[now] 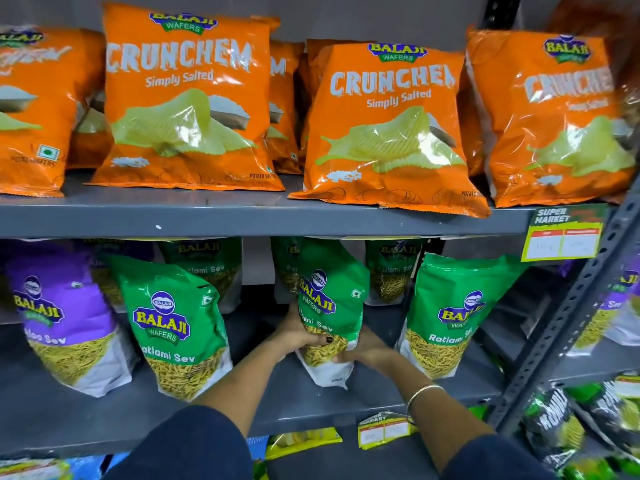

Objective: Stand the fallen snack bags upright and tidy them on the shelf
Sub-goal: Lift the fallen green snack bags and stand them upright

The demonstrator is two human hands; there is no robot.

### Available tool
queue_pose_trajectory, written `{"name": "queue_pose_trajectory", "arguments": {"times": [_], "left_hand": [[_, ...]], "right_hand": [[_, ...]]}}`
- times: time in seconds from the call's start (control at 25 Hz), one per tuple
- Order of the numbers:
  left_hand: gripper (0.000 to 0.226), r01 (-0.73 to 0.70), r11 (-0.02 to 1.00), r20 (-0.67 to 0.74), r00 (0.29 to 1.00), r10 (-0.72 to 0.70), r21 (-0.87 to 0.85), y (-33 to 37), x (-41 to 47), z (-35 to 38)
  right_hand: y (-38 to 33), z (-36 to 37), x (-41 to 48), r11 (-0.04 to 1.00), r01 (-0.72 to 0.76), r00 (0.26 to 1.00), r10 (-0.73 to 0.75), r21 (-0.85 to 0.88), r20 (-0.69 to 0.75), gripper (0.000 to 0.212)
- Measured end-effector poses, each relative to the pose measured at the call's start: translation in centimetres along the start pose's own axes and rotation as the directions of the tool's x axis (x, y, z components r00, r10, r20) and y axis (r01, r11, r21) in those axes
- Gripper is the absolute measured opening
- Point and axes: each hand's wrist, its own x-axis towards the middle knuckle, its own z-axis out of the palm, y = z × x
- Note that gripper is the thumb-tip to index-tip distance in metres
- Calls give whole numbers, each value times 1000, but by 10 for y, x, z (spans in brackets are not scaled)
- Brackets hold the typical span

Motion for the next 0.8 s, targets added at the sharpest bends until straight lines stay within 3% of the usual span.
{"name": "queue_pose_trajectory", "arguments": {"times": [0.12, 0.24, 0.32, 0.4, 0.52, 0.64, 0.8], "left_hand": [[111, 36, 998, 8, 999, -37, 56, 1, 2, -6], [86, 63, 983, -97, 994, -47, 172, 5, -3, -9], [75, 62, 995, -131, 990, -51, 79, 6, -3, -5], [78, 51, 999, -134, 990, -50, -1, 4, -2, -4], [74, 43, 997, -90, 995, -49, -69, -1, 0, 0], [70, 11, 993, -20, 1000, -13, -119, 0, -8, 3], [75, 22, 993, -29, 999, -25, -119, -10, -30, -6]], "right_hand": [[3, -13, 4, 1000, 6, 985, -5, 6, -172, 78], [1, -13, 8, 990, -59, 940, 11, -131, -340, 56], [1, -11, 9, 992, -95, 918, 54, -86, -393, 59], [0, -13, 8, 995, -76, 952, 91, 62, -291, 71], [-3, -19, -2, 963, -19, 999, 29, 269, -35, 82], [2, -21, 0, 973, -3, 999, 13, 231, -41, 88], [0, -7, -24, 986, 17, 999, -11, 165, -40, 93]]}}
